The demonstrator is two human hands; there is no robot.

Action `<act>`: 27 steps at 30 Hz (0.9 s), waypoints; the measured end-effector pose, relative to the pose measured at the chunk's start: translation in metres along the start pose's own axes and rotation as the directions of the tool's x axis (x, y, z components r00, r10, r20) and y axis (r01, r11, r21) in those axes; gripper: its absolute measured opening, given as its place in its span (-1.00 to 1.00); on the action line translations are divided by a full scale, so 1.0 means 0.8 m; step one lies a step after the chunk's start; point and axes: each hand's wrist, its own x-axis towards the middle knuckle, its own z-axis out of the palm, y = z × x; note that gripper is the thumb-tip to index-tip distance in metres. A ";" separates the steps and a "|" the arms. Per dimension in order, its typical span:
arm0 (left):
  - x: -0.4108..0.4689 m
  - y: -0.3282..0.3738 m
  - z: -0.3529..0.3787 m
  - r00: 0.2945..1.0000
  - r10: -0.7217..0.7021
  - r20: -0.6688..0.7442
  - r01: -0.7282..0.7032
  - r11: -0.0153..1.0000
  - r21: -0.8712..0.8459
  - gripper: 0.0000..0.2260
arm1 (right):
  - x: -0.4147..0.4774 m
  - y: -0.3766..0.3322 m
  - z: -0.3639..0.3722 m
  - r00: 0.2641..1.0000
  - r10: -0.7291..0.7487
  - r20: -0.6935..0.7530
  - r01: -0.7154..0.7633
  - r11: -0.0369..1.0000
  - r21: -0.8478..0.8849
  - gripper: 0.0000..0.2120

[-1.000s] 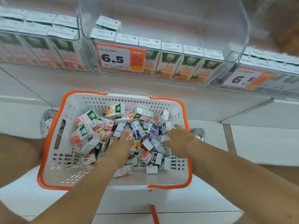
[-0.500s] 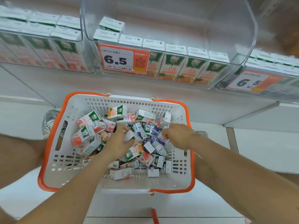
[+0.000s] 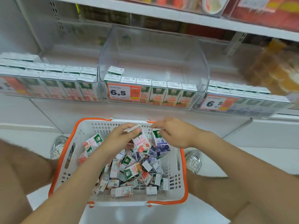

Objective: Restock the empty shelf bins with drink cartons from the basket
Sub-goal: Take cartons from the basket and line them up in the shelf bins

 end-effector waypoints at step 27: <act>-0.026 0.268 -0.103 0.568 0.669 -0.479 -0.427 0.738 0.523 -0.84 | 0.058 -0.159 -0.185 0.509 -0.059 -0.859 0.251 0.965 0.082 -0.73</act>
